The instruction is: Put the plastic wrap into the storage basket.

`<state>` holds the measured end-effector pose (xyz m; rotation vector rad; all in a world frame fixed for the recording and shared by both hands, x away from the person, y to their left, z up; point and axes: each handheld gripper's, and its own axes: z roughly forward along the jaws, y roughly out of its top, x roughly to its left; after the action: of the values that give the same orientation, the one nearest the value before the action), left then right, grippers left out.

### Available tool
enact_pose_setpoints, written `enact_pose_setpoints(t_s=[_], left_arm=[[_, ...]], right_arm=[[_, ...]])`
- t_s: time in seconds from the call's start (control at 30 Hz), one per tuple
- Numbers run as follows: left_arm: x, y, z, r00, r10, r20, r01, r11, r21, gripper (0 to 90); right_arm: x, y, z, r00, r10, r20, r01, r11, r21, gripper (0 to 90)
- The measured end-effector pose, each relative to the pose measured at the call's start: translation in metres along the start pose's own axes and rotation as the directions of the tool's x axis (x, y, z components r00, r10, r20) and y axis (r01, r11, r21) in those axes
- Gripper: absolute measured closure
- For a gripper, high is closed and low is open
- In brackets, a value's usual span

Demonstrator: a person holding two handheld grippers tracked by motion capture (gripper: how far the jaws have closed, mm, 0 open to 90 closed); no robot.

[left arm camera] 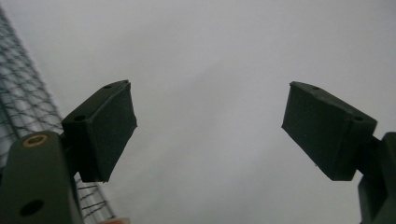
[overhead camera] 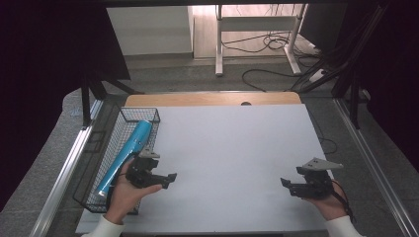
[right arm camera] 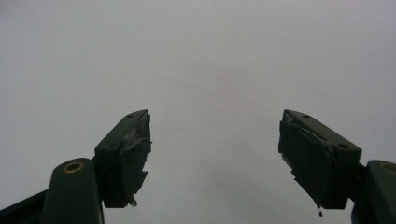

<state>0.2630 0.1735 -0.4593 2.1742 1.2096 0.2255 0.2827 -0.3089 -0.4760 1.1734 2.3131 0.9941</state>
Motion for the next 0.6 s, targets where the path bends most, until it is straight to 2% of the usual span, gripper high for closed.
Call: enact_pose_setpoints(t_s=[0.1,0.23,0.3,0.6], left_arm=[[-0.010,-0.005,0.011,0.9997,0.012,0.019,-0.012,0.9999,0.003,17.1],[-0.012,-0.008,0.019,0.9994,0.002,0.033,-0.001,0.9998,-0.022,17.8],[-0.013,-0.009,0.021,0.9995,0.003,0.032,-0.003,0.9999,-0.014,17.9],[-0.014,-0.010,0.019,0.9995,0.000,0.031,0.001,0.9994,-0.035,18.0]], right_arm=[[0.006,0.000,0.003,0.9999,-0.007,-0.015,0.008,1.000,0.004,24.8],[0.010,-0.001,0.007,0.9994,-0.012,-0.032,0.012,1.000,0.009,24.6],[0.012,-0.001,0.009,0.9991,-0.018,-0.037,0.019,1.000,0.012,24.4],[0.014,-0.001,0.009,0.9985,-0.036,-0.042,0.036,0.999,0.007,23.8]])
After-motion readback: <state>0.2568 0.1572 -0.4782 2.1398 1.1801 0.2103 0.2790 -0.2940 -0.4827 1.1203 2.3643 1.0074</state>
